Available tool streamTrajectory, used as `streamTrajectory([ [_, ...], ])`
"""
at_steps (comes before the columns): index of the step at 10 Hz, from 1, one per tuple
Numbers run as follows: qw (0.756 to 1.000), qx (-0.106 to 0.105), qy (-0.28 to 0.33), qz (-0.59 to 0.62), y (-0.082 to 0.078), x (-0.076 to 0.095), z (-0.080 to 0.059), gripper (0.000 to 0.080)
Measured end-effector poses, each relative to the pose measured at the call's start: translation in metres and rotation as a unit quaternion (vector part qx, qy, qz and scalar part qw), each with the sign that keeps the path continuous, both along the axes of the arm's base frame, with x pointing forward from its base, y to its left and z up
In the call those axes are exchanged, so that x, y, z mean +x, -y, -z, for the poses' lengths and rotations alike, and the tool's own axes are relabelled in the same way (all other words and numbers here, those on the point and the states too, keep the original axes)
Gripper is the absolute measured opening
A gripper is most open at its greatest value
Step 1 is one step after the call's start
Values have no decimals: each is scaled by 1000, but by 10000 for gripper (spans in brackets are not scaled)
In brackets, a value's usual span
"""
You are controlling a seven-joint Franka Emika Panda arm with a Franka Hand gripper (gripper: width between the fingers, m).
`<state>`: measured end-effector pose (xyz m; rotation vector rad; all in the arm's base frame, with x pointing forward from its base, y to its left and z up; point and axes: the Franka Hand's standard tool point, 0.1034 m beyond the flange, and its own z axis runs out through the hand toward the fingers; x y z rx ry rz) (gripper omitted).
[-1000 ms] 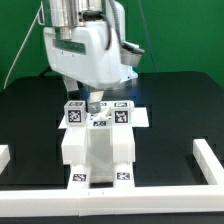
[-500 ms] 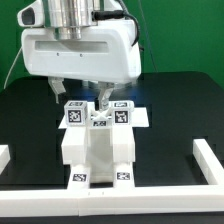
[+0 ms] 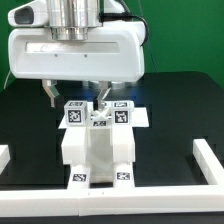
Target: Assemble chair
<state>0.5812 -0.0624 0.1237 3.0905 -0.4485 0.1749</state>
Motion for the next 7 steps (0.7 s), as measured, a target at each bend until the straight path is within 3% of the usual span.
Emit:
streamTrajectory([
  [1, 1000, 2, 1, 21, 0, 0, 0, 384],
  [2, 998, 8, 2, 69, 0, 0, 0, 384],
  [3, 994, 12, 3, 109, 0, 0, 0, 282],
  [7, 967, 28, 8, 253, 0, 0, 0, 282],
])
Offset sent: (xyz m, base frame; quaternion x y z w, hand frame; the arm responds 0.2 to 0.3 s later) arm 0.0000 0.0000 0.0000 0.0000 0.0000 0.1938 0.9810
